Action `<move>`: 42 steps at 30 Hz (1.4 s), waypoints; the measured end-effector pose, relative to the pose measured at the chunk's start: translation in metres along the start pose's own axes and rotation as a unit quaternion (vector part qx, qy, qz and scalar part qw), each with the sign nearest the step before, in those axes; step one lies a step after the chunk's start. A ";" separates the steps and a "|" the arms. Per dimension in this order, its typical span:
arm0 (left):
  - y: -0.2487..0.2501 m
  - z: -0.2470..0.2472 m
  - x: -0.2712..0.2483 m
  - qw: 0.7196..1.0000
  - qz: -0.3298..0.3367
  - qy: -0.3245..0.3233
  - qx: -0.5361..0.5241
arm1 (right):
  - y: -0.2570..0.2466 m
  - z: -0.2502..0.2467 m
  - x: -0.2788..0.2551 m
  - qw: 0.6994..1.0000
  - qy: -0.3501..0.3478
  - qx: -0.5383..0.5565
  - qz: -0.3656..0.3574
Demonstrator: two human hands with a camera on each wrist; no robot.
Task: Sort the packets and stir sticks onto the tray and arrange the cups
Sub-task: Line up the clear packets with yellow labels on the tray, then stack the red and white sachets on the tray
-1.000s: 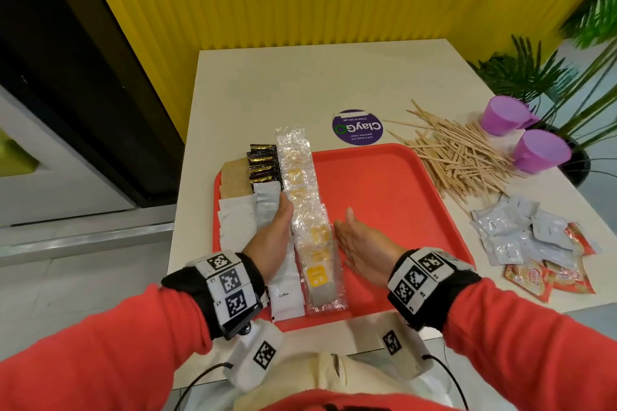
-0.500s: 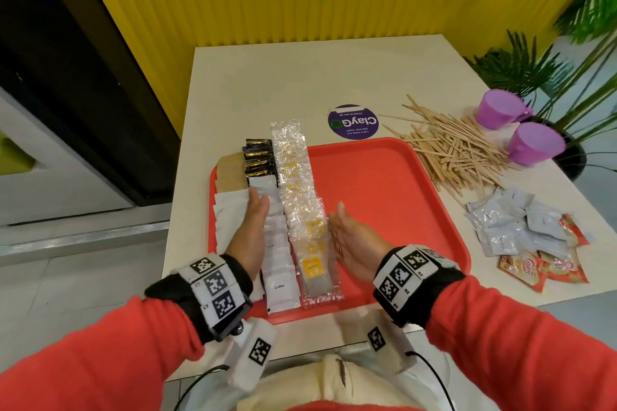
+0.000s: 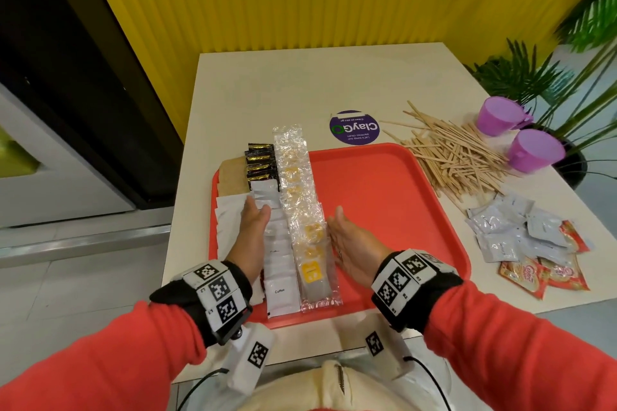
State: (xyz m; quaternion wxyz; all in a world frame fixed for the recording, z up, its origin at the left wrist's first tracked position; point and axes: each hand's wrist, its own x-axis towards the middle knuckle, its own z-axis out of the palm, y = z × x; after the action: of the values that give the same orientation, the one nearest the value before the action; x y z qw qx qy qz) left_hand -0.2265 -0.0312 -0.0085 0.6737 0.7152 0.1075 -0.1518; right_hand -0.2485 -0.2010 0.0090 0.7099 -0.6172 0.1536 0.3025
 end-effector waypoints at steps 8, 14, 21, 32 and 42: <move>0.049 0.027 0.016 0.975 0.105 -0.001 0.196 | -0.022 -0.030 -0.004 0.970 0.102 -0.218 -0.045; 0.079 0.083 0.020 0.961 0.167 -0.063 0.213 | -0.044 -0.082 -0.012 0.947 0.189 -0.242 -0.089; 0.086 0.157 0.029 0.932 0.154 -0.143 0.295 | -0.045 -0.171 -0.037 0.907 0.300 -0.292 -0.042; 0.060 0.288 0.026 0.792 0.119 -0.320 0.506 | -0.012 -0.284 -0.101 0.800 0.300 -0.513 0.087; 0.031 0.354 0.016 0.725 0.195 -0.291 0.593 | 0.022 -0.298 -0.112 0.704 0.167 -0.685 0.088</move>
State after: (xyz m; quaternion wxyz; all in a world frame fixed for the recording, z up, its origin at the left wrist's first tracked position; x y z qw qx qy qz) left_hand -0.2262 -0.3873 -0.0021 0.1249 0.8947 -0.3477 -0.2510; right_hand -0.3017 -0.5152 0.0010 0.0247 -0.9575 0.0744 0.2776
